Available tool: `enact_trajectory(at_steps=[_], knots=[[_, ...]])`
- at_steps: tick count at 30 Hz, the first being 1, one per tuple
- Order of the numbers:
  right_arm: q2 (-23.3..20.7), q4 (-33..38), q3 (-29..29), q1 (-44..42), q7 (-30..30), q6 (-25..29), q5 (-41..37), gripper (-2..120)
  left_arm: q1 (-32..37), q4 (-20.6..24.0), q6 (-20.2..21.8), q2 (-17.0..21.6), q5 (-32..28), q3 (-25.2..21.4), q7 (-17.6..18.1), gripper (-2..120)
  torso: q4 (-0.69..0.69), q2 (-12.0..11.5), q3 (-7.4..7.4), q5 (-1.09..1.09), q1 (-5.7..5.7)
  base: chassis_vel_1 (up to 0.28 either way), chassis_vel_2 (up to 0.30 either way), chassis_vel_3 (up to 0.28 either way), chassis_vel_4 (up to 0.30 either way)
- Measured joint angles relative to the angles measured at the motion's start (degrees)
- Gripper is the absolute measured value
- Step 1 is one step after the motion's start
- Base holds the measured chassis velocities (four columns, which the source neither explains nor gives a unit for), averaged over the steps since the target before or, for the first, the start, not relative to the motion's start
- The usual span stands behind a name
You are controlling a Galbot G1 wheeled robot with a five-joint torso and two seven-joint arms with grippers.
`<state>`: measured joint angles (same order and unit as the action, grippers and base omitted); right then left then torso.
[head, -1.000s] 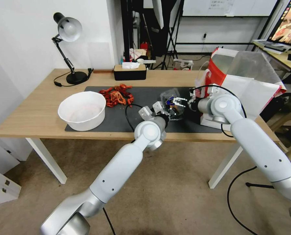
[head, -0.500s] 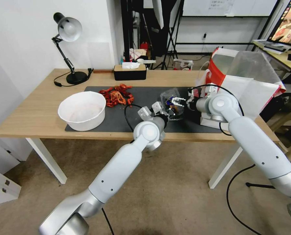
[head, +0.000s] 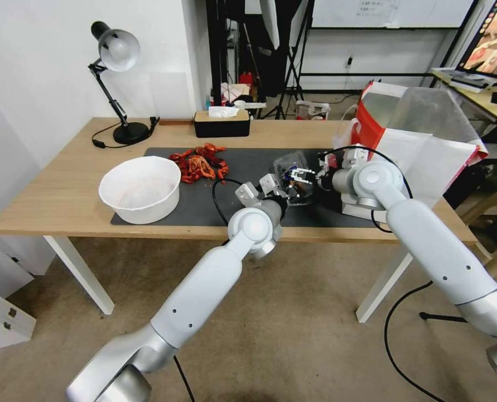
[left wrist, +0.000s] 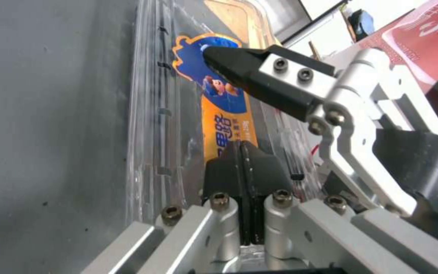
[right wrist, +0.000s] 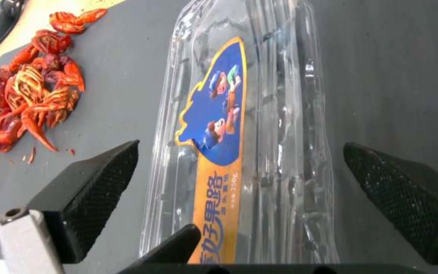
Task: Close the takeout container lid, then place the container into the takeout bag.
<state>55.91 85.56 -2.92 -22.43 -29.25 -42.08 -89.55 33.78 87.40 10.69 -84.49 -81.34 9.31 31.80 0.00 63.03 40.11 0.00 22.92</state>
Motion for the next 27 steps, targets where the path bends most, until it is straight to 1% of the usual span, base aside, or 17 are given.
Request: enact_trajectory(at_steps=[27], knots=[[0.74,-1.4,0.24,-1.09,0.64,0.13,-0.69,100,0.38,1.0,-0.12,-0.15,0.02,-0.07,0.44,0,0.0,0.0,0.0,0.0,0.0,0.0,0.0,0.0,0.0]])
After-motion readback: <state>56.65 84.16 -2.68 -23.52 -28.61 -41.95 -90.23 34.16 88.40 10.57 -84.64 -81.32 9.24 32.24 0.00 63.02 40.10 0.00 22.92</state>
